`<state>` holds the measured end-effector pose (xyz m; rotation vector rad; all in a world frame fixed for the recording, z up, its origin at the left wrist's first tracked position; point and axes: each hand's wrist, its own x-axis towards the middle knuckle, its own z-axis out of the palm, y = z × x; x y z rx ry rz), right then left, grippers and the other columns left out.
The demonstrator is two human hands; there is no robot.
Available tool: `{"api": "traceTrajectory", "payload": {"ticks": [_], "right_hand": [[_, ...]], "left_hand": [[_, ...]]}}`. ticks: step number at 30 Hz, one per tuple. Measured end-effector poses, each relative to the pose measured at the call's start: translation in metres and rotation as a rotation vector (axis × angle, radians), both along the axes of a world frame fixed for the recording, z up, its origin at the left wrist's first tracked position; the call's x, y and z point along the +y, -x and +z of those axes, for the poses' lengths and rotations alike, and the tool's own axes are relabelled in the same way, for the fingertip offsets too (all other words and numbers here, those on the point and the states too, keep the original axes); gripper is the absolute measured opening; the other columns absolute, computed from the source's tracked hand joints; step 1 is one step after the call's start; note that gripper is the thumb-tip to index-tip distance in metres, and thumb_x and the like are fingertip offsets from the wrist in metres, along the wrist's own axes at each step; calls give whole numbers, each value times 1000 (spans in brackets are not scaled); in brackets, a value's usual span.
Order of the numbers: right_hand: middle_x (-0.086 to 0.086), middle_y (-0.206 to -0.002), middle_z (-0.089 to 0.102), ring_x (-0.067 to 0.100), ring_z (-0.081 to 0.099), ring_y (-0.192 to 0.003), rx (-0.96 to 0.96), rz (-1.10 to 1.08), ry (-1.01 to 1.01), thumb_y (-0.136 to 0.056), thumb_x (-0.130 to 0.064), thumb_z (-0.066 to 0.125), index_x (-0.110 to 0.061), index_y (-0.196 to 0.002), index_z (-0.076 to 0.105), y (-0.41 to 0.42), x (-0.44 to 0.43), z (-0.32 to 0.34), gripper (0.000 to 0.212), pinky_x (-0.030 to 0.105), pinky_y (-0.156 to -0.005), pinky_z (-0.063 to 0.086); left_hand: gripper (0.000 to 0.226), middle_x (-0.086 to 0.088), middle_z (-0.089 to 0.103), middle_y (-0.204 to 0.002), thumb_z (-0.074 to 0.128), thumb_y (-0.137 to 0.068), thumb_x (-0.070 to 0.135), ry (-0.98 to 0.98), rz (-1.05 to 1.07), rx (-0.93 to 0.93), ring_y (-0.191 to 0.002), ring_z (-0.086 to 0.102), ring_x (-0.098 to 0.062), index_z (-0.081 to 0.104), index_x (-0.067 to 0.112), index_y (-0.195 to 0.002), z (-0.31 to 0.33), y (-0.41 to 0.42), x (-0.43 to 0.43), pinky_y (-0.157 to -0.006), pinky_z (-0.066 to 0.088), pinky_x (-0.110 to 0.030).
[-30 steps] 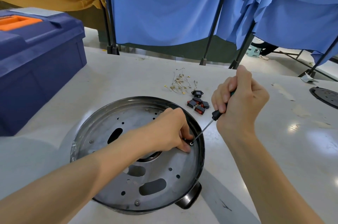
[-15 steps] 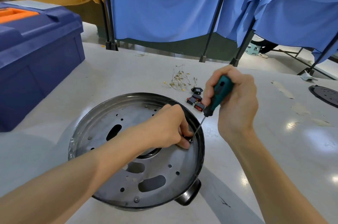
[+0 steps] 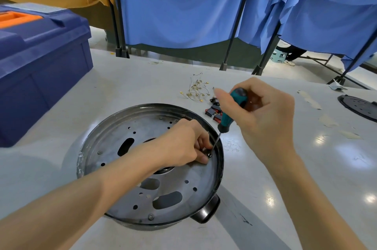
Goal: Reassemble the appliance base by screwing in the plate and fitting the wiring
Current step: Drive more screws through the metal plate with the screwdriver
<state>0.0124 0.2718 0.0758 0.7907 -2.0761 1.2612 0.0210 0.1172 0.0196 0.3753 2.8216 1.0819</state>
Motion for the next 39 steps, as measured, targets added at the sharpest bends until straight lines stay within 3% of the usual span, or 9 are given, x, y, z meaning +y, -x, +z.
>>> {"api": "traceTrajectory", "payload": {"ticks": [4, 8, 13, 18, 23, 28, 33, 37, 39], "right_hand": [[-7, -53, 45, 14, 40, -50, 51, -215, 83, -86, -24, 71, -4, -65, 57, 7, -4, -9, 32, 18, -52, 34], [-2, -51, 38, 17, 32, -49, 181, -421, 203, -86, -17, 69, -4, -61, 50, 2, -13, -22, 34, 15, -50, 25], [-3, -52, 33, 18, 27, -46, 289, -511, 203, -86, -15, 66, -10, -60, 43, 2, -17, -25, 35, 12, -49, 23], [-5, -53, 30, 16, 21, -50, 360, -468, 146, -86, -16, 66, -15, -62, 39, 3, -27, -21, 36, 8, -48, 23], [-5, -52, 30, 17, 24, -55, 356, -438, 126, -89, -26, 64, -18, -64, 36, 5, -27, -18, 38, 8, -49, 26], [-6, -51, 30, 19, 24, -49, 273, -378, 87, -91, -33, 63, -15, -60, 40, 5, -21, -17, 43, 12, -48, 25], [-13, -48, 25, 20, 25, -49, 193, -299, 19, -89, -41, 66, -11, -58, 38, 8, -22, -12, 51, 15, -50, 25], [8, -50, 49, 22, 46, -52, -47, -9, -29, -86, -61, 54, 1, -56, 54, 14, -15, 3, 68, 41, -58, 42], [5, -67, 70, 15, 65, -69, -190, 240, 67, -93, -54, 45, -4, -66, 71, 25, -15, 21, 62, 35, -78, 52]], "left_hand": [[25, -4, 68, -89, 83, -75, 14, 22, -20, 15, -69, 57, -6, 73, 16, -97, 0, -4, -2, -74, 54, -24], [29, 6, 63, -84, 82, -76, 23, -4, -31, 19, -69, 55, -2, 68, 15, -101, 2, -6, -2, -73, 52, -22], [27, -4, 67, -89, 80, -78, 29, -138, -57, 4, -76, 59, -13, 60, 20, -95, 10, -11, 5, -72, 51, -30], [39, -8, 68, -98, 81, -75, 23, -384, -38, 13, -91, 63, -23, 62, 13, -108, 24, -16, 9, -88, 51, -45], [27, -4, 75, -91, 66, -83, -5, -532, -73, 95, -86, 71, -15, 67, 12, -104, 27, -15, 17, -80, 56, -25], [26, -9, 74, -100, 61, -92, 2, -632, -132, 13, -90, 72, -21, 64, 14, -115, 25, -14, 16, -88, 56, -30], [15, -13, 73, -93, 57, -94, 3, -685, -111, -5, -81, 73, -22, 66, 10, -105, 25, -10, 11, -75, 58, -24], [11, -10, 73, -78, 53, -96, 3, -638, -137, -50, -81, 72, -22, 63, 5, -96, 27, -6, 7, -74, 56, -27], [10, -11, 73, -77, 52, -97, 4, -607, -157, -87, -83, 72, -26, 61, 5, -92, 31, -2, 7, -74, 57, -30]]}}
